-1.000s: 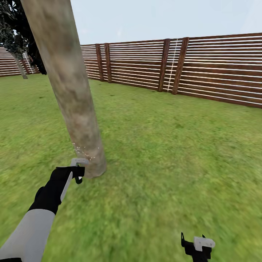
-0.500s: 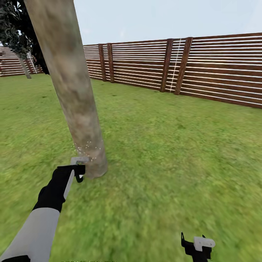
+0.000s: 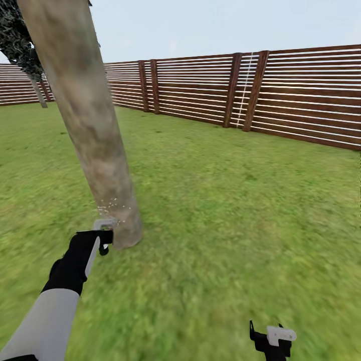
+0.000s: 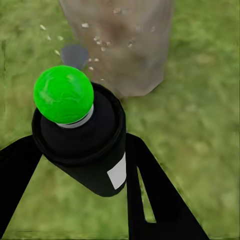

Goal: In the garden, pick up the pesticide atomizer on the floor and spray pesticide onto both trees until each tree trunk is fully covered.

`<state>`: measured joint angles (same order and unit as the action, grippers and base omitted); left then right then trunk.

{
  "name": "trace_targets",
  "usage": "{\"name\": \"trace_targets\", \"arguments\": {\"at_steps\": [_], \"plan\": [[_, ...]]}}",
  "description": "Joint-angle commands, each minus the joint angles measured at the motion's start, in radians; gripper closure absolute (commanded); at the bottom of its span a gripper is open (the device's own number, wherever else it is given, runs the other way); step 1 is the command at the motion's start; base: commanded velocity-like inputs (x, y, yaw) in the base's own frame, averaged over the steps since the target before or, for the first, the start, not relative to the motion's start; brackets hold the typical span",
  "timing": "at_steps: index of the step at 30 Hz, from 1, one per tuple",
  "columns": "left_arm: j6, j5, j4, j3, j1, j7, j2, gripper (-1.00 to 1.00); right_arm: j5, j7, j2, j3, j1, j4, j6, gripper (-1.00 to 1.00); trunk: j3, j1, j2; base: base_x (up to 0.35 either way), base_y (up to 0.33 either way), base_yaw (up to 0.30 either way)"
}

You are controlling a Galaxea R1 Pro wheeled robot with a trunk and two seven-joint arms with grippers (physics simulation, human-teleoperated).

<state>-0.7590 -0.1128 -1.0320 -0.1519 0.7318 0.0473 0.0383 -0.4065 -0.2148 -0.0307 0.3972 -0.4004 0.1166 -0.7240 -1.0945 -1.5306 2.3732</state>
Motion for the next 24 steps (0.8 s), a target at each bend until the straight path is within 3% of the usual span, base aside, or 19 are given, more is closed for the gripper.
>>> {"name": "trace_targets", "arguments": {"at_steps": [1,8,12,13,14,15,16,21,24], "plan": [[0.002,0.004,0.012,0.000,-0.006,0.020,0.000,1.00,0.000,0.000,0.000,0.000,0.000,0.000,0.000,-1.00,0.000,0.000,0.000,0.007,-0.270,0.006],[0.009,0.007,0.054,0.002,-0.015,0.047,-0.013,1.00,0.000,0.000,0.000,0.000,0.000,0.000,0.000,-1.00,0.000,0.000,0.000,0.001,-0.271,0.217],[0.011,0.007,0.103,-0.013,-0.021,0.042,0.067,1.00,0.000,0.000,0.000,0.000,0.000,0.000,0.000,-1.00,0.000,0.000,0.000,0.000,-0.271,0.029],[0.018,0.010,0.143,-0.009,-0.021,0.042,0.076,1.00,0.000,0.000,0.000,0.000,0.000,0.000,0.000,-1.00,0.000,0.000,0.000,0.000,-0.271,0.003],[0.051,0.011,0.194,0.005,-0.021,0.041,0.049,1.00,0.000,0.000,0.000,0.000,0.000,0.000,0.000,-1.00,0.000,0.000,0.000,0.035,-0.271,0.001],[0.085,0.008,0.219,0.030,-0.020,0.045,0.001,1.00,0.000,0.000,0.000,0.000,0.000,0.000,0.000,-1.00,0.000,0.000,0.000,0.158,-0.241,0.000],[0.093,0.013,0.224,0.042,-0.020,0.046,-0.013,1.00,0.000,0.000,0.000,0.000,0.000,0.000,0.000,-1.00,0.000,0.000,0.000,0.227,-0.192,0.000],[0.095,0.014,0.225,0.044,-0.020,0.046,-0.015,1.00,0.000,0.000,0.000,0.000,0.000,0.000,0.000,-1.00,0.000,0.000,0.000,0.241,-0.182,0.213],[0.096,0.010,0.217,0.036,-0.020,0.048,-0.003,1.00,0.000,0.000,0.000,0.000,0.000,0.000,0.000,-1.00,0.000,0.000,0.000,0.242,-0.181,0.274]]}}
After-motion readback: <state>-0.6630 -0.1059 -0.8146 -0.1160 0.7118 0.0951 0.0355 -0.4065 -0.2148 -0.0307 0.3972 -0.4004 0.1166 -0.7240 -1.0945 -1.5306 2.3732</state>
